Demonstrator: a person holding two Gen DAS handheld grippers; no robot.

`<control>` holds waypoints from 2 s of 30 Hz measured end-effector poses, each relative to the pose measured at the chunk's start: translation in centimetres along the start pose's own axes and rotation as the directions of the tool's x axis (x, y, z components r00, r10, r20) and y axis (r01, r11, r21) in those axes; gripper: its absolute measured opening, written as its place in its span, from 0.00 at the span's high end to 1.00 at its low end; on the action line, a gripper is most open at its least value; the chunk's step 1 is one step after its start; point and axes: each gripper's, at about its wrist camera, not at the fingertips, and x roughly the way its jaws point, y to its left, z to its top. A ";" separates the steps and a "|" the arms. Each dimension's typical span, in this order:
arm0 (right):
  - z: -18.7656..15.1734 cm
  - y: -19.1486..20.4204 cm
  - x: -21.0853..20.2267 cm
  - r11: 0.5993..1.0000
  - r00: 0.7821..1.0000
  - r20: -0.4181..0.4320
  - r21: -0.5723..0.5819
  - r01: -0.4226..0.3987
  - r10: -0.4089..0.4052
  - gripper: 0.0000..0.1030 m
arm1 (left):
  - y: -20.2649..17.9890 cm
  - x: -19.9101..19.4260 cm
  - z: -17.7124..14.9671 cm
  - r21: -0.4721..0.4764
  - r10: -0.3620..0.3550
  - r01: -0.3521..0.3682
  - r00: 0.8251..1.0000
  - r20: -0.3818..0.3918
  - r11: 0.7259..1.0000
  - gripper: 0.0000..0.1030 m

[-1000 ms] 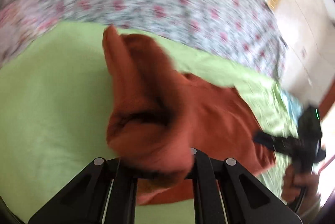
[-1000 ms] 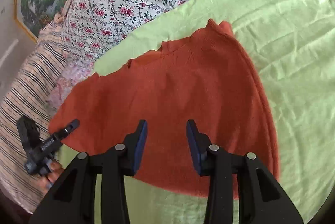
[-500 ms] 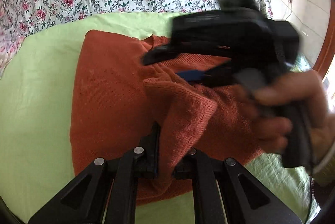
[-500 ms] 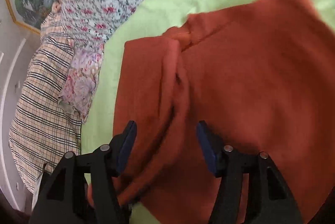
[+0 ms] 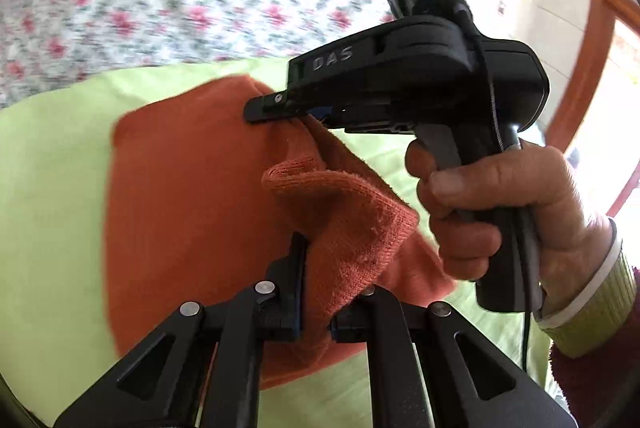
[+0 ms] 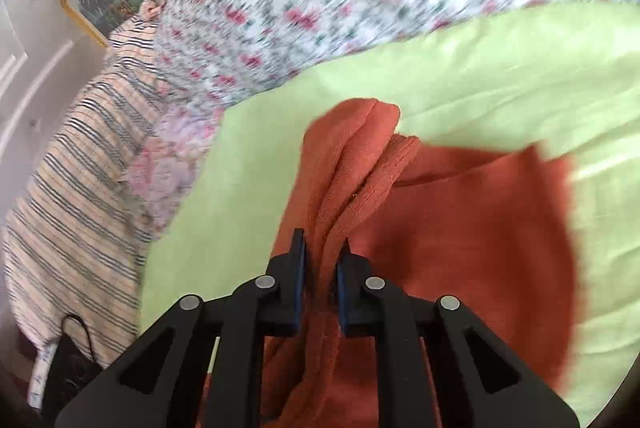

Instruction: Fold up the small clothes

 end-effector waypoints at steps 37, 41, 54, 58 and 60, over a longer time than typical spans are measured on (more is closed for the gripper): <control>-5.5 -9.2 -3.6 0.974 0.985 -0.036 0.144 0.172 -0.169 0.22 | 15.2 1.9 -2.3 -0.400 -0.101 0.018 0.977 -0.188 0.916 0.23; -5.7 -10.4 -1.9 0.974 0.988 -0.075 0.173 0.145 -0.134 0.42 | 17.1 5.3 -1.3 -0.451 -0.196 0.096 0.964 -0.180 0.888 0.24; -7.1 -3.2 -1.0 0.991 0.999 -0.049 0.133 -0.009 0.016 0.79 | 17.5 -3.9 -1.0 -0.360 -0.135 0.107 0.989 -0.056 0.927 0.76; -9.0 1.4 2.0 0.988 0.991 -0.057 0.102 -0.112 0.118 0.79 | 20.1 -9.6 -3.4 -0.351 -0.043 0.022 0.998 -0.052 0.936 0.76; -9.6 2.5 3.2 0.984 0.987 -0.062 0.104 -0.144 0.151 0.79 | 21.9 -12.0 -5.3 -0.369 -0.014 -0.007 0.998 -0.055 0.929 0.76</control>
